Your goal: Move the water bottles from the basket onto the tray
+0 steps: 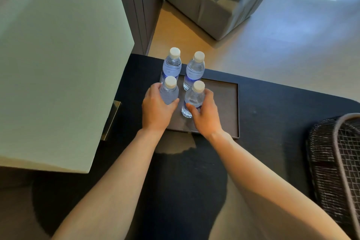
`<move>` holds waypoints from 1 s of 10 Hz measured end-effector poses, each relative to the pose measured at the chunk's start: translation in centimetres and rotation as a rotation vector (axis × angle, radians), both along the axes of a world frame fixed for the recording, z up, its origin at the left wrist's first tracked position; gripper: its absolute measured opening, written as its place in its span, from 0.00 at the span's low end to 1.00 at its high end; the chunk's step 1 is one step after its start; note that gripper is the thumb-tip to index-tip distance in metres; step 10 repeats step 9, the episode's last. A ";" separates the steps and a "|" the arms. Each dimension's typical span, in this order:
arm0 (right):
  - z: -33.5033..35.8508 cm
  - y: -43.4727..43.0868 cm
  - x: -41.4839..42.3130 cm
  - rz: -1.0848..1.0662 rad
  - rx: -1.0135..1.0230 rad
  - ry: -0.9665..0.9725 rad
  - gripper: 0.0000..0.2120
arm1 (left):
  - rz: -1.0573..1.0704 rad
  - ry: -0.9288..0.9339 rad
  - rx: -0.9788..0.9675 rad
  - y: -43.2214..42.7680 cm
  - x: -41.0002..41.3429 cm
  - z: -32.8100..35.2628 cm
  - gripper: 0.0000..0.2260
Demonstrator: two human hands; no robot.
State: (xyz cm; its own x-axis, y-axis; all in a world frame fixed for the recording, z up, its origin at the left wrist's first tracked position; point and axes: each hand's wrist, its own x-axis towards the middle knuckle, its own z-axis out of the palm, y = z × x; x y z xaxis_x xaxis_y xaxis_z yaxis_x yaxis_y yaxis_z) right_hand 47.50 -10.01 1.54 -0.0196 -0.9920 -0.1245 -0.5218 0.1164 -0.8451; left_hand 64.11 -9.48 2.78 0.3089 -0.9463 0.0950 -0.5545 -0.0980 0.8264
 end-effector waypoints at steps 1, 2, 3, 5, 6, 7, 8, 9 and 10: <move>-0.2 -0.6 0.2 -0.003 -0.005 0.005 0.29 | 0.015 0.005 -0.006 -0.8 0.4 -0.9 0.27; -0.1 -1.3 0.5 -0.006 -0.019 0.005 0.30 | 0.013 0.002 -0.019 -1.3 0.7 -1.5 0.27; -0.1 -1.8 0.7 -0.005 -0.024 -0.001 0.31 | 0.017 0.004 -0.030 -1.7 0.9 -2.0 0.27; 0.1 -2.2 1.1 -0.020 -0.024 -0.006 0.31 | 0.018 -0.003 -0.035 -2.3 0.9 -2.2 0.28; 0.3 -2.2 1.2 -0.020 -0.024 -0.001 0.31 | 0.013 -0.006 -0.039 -2.3 0.7 -2.1 0.28; 0.4 -2.2 1.3 -0.030 -0.008 0.002 0.32 | 0.032 0.021 -0.010 -2.4 0.4 -2.1 0.29; 1.2 -1.8 1.3 -0.034 0.003 -0.002 0.35 | 0.041 0.023 0.012 -2.1 0.1 -1.3 0.31; 1.2 -1.2 1.2 -0.043 0.020 -0.007 0.39 | 0.065 0.084 0.047 -1.7 0.0 -0.9 0.37; 1.2 -1.2 1.2 -0.043 0.020 -0.007 0.39 | 0.065 0.084 0.047 -1.7 0.0 -0.9 0.37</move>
